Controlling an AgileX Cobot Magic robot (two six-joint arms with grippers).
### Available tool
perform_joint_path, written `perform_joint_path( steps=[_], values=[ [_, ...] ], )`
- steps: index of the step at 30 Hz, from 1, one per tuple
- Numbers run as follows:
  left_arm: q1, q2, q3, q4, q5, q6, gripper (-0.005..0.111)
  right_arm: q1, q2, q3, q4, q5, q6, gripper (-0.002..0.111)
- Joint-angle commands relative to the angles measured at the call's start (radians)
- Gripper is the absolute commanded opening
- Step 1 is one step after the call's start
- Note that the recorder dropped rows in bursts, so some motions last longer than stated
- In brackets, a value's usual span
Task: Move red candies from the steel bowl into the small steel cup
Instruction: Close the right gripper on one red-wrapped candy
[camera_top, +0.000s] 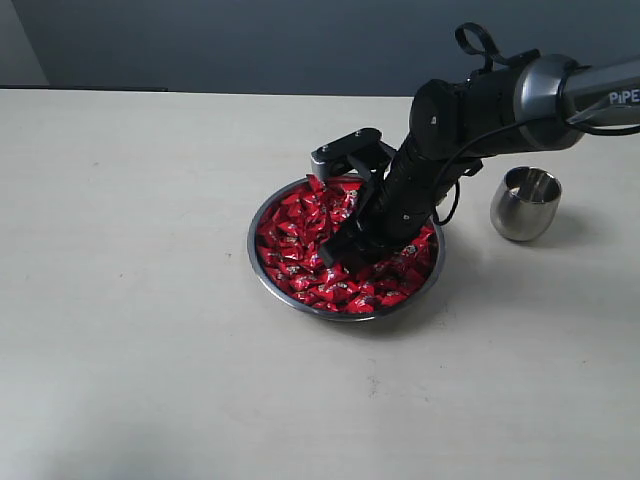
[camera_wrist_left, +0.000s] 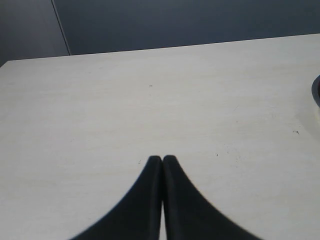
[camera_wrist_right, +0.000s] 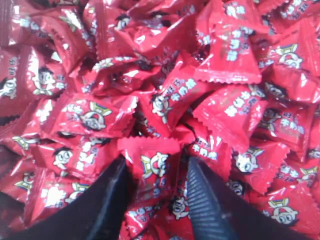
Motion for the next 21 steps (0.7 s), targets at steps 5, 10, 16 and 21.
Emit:
perform_joint_path(
  steps=[5, 10, 16, 21],
  values=[
    [-0.004, -0.005, -0.008, 0.001, -0.009, -0.002, 0.0, 0.0, -0.003, -0.007, -0.002, -0.007, 0.004, 0.035],
    [-0.004, -0.005, -0.008, 0.001, -0.009, -0.002, 0.0, 0.0, -0.003, -0.007, -0.002, -0.003, 0.004, 0.004],
    [-0.004, -0.005, -0.008, 0.001, -0.009, -0.002, 0.0, 0.0, -0.003, -0.007, -0.002, 0.007, 0.004, -0.001],
    [-0.004, -0.005, -0.008, 0.001, -0.009, -0.002, 0.0, 0.0, -0.032, -0.007, -0.003, 0.011, 0.004, -0.001]
  ],
)
